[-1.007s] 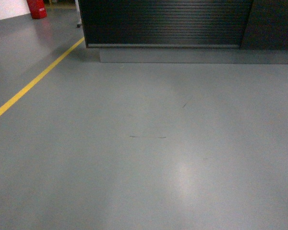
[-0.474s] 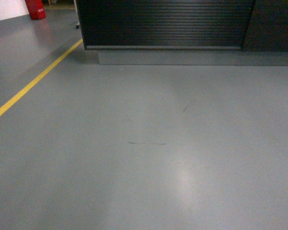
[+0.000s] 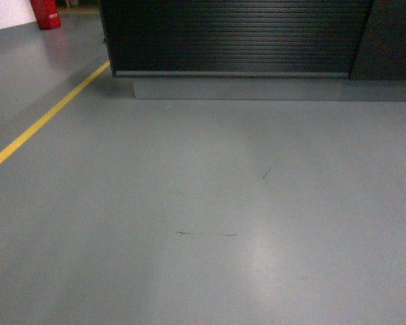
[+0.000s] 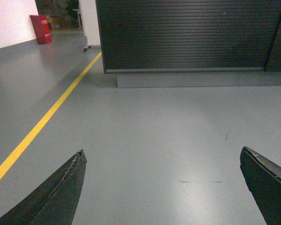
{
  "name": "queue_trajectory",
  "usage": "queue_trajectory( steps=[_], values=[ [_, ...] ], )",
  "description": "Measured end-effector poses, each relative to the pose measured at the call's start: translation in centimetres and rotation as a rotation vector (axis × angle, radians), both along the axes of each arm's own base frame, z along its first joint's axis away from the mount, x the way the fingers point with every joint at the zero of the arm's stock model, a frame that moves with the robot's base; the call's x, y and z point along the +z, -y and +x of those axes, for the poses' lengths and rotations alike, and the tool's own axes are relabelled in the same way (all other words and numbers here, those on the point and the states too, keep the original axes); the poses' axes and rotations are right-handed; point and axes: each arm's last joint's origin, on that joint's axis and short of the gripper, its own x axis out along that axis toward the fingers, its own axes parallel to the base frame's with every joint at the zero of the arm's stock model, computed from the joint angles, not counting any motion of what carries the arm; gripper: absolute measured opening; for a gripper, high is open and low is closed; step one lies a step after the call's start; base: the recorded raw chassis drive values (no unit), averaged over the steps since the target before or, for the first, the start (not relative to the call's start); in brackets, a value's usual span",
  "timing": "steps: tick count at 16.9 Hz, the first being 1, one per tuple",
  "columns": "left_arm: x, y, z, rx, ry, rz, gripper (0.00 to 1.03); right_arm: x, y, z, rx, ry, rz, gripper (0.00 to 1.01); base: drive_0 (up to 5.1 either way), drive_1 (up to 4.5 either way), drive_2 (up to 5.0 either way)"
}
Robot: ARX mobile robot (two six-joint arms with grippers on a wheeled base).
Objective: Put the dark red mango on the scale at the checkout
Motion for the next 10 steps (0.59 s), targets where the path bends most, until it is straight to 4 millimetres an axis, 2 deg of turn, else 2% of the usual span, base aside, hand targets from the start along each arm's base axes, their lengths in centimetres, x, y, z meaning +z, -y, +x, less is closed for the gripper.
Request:
queue_trajectory(
  steps=[10],
  values=[
    [-0.03, 0.00, 0.00, 0.000, -0.003, 0.000, 0.98, 0.00, 0.00, 0.00, 0.002, 0.000, 0.000, 0.98, 0.0, 4.32, -4.3]
  ],
)
